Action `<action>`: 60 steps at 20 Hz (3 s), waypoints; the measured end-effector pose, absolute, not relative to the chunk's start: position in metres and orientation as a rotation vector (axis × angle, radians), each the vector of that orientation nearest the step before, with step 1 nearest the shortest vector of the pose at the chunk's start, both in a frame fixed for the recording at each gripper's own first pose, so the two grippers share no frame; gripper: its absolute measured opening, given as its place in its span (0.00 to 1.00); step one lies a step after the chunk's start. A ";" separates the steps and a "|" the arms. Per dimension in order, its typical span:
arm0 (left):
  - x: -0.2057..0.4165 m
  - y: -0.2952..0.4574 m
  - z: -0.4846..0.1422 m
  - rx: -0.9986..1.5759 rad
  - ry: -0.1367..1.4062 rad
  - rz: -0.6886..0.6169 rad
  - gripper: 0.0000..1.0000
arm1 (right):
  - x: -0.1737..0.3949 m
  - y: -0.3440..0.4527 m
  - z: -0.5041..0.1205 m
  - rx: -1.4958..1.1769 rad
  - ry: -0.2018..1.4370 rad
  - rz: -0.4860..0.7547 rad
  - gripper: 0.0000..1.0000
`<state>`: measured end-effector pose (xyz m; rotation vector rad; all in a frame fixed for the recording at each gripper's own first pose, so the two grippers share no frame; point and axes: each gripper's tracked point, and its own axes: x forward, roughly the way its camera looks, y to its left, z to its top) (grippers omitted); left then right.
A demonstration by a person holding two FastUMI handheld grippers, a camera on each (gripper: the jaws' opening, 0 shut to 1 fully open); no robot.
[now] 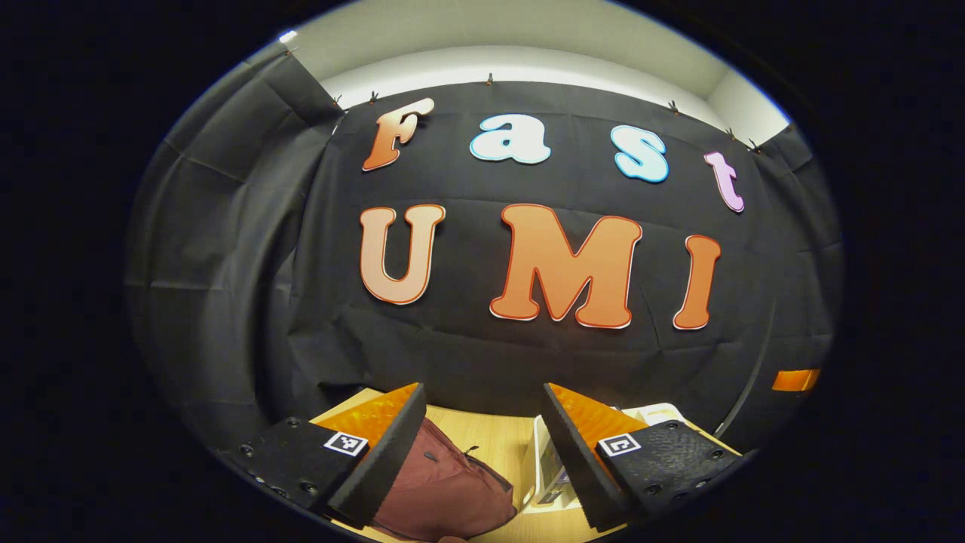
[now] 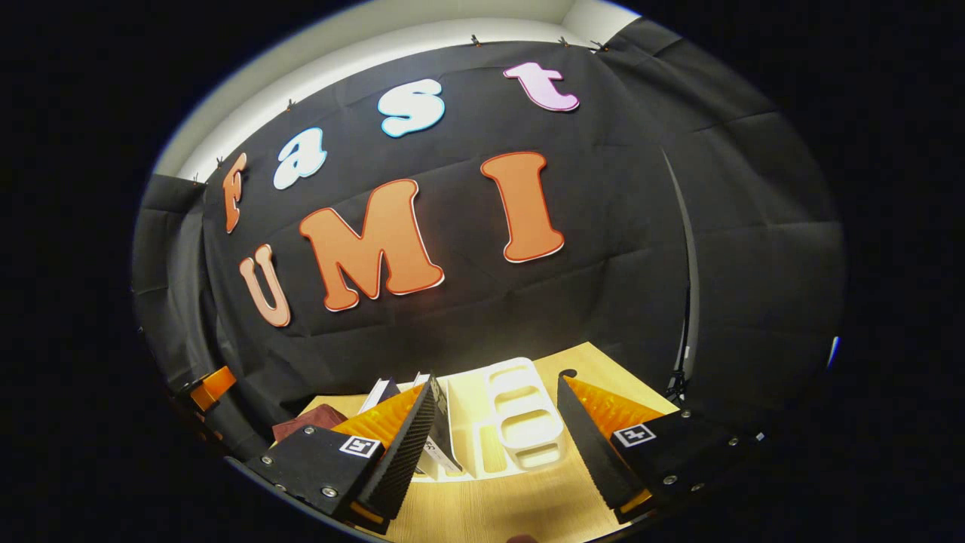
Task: Open the schoolbag, grab two books from the bookshelf and put them into the schoolbag.
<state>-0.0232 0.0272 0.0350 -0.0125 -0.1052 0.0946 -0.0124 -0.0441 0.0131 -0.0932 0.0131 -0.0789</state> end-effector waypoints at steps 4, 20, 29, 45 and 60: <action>-0.015 0.046 0.031 0.002 -0.087 0.071 0.95 | -0.017 -0.033 0.012 -0.094 -0.006 -0.125 1.00; -0.010 0.080 -0.002 0.068 -0.015 0.115 0.95 | 0.003 -0.003 -0.009 -0.134 0.062 -0.082 0.97; 0.004 0.064 -0.102 0.316 0.215 0.107 0.96 | 0.000 -0.049 -0.036 -0.110 0.139 -0.154 0.96; -0.016 0.023 -0.339 0.853 0.649 0.004 0.97 | -0.014 -0.114 -0.076 -0.081 0.301 -0.254 0.97; 0.003 0.025 -0.340 0.867 0.714 -0.007 0.84 | 0.004 -0.109 -0.091 -0.033 0.351 -0.220 0.97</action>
